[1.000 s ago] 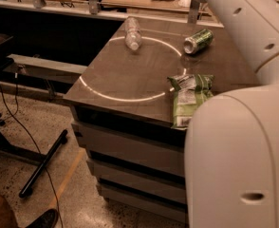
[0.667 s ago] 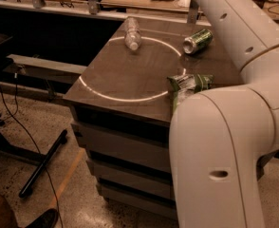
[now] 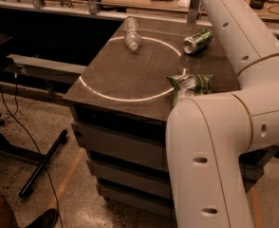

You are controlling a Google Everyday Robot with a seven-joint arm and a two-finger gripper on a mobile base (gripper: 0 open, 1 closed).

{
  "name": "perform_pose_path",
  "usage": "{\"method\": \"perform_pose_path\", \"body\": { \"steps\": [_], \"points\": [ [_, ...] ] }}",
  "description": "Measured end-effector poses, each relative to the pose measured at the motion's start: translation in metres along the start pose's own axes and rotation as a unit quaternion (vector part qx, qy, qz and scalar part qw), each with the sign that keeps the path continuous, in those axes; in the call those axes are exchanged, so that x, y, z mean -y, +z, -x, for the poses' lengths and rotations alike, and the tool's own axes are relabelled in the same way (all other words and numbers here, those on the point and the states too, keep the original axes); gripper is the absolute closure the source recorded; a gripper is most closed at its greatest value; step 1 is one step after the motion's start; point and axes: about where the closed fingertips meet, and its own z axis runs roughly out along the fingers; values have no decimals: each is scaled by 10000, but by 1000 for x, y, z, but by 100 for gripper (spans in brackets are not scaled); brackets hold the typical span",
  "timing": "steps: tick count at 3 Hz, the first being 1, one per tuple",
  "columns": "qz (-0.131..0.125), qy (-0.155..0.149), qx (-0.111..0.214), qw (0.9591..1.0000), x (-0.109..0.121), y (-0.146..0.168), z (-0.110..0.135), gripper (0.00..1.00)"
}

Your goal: Place green can upright

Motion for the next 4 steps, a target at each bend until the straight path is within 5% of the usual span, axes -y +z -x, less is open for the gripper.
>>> {"method": "perform_pose_path", "body": {
  "steps": [1, 2, 3, 4],
  "points": [
    [-124, 392, 743, 9964, -38, -11, -1, 0],
    [-404, 656, 1421, 9868, -52, -19, 11, 0],
    [-389, 646, 1401, 9873, -52, -17, 11, 0],
    [-639, 742, 1589, 9824, -47, -18, 15, 0]
  ]
}}
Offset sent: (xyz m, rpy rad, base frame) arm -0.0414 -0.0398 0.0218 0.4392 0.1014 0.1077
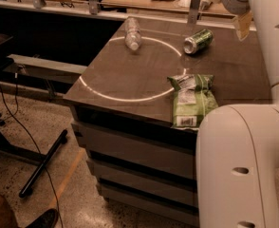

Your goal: Place green can upright

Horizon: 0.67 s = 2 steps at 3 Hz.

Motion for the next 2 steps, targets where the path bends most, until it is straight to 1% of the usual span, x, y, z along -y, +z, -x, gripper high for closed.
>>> {"method": "perform_pose_path", "body": {
  "steps": [1, 2],
  "points": [
    [-520, 145, 392, 9978, 10, -1, 8, 0],
    [-812, 169, 520, 9952, 19, -2, 12, 0]
  ]
}}
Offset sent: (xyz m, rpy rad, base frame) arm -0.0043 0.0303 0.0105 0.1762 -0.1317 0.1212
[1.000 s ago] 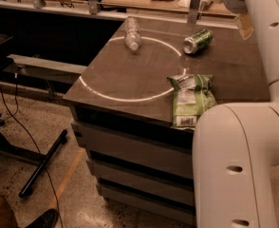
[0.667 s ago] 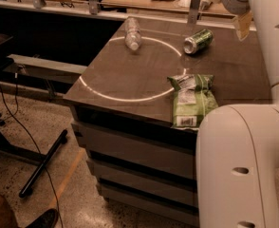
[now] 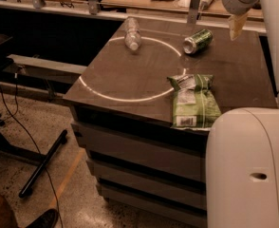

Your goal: Place green can upright

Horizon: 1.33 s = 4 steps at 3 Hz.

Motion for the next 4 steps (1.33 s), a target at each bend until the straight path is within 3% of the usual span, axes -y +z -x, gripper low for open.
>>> {"method": "perform_pose_path", "body": {
  "steps": [1, 2, 4],
  "points": [
    [-107, -45, -140, 9998, 7, 9, -3, 0],
    [-39, -198, -446, 9988, 9, 22, -8, 0],
    [122, -425, -776, 9960, -13, 56, -8, 0]
  ]
}}
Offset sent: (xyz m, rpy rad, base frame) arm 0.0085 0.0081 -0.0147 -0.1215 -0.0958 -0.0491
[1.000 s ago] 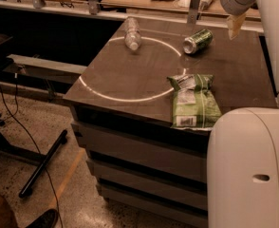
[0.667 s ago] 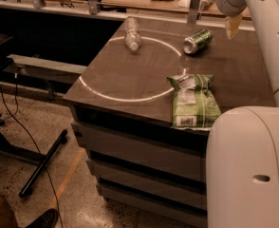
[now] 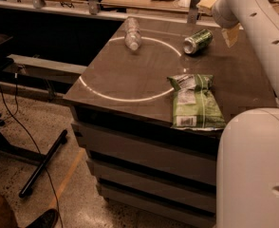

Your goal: Place green can upright

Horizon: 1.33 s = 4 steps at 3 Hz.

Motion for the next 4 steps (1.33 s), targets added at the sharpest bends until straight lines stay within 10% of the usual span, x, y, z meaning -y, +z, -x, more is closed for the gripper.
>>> {"method": "perform_pose_path", "body": {
  "steps": [4],
  "points": [
    [6, -734, -15, 9973, -8, 11, 24, 0]
  ]
}}
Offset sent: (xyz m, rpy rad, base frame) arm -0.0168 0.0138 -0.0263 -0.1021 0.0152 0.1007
